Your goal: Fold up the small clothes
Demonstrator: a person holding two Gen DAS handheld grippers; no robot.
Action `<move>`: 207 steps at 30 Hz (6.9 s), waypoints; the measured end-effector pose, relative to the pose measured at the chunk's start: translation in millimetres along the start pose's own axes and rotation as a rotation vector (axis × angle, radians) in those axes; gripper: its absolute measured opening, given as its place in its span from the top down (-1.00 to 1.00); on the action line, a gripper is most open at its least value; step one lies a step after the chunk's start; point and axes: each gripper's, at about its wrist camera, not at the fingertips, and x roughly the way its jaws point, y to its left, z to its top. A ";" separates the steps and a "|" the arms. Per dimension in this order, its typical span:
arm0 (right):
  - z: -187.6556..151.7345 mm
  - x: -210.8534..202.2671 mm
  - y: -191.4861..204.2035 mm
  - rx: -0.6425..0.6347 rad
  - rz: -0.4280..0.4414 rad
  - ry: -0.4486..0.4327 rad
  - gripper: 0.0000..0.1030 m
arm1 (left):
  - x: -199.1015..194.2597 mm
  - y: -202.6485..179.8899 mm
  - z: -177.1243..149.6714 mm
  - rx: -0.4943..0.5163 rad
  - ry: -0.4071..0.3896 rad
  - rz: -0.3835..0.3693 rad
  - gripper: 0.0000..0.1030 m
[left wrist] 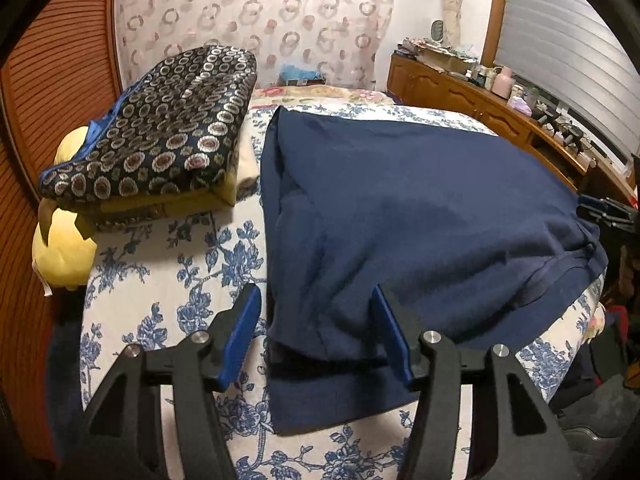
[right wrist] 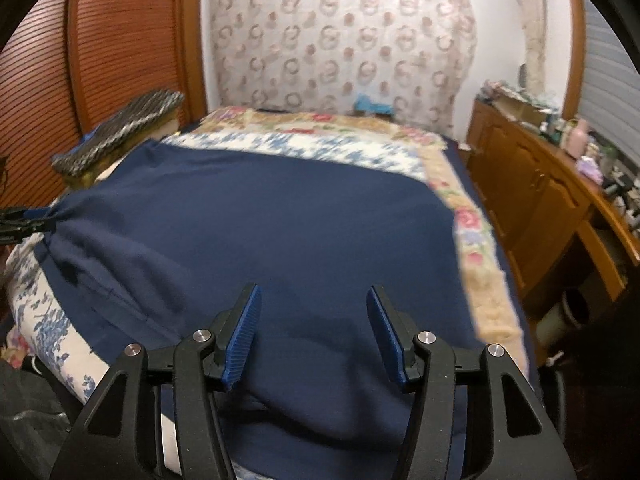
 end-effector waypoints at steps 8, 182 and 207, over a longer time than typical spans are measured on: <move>-7.5 23.4 25.0 -0.035 0.045 0.051 -0.09 | 4.2 -2.3 -4.2 -0.005 0.012 0.008 -0.10; 22.8 -77.0 -34.3 -0.039 -0.055 -0.113 0.86 | 19.5 -125.0 93.6 0.162 -0.155 -0.248 -0.07; -9.4 -69.1 -51.4 0.020 -0.098 -0.045 0.01 | 17.2 -138.9 89.6 0.187 -0.161 -0.245 -0.07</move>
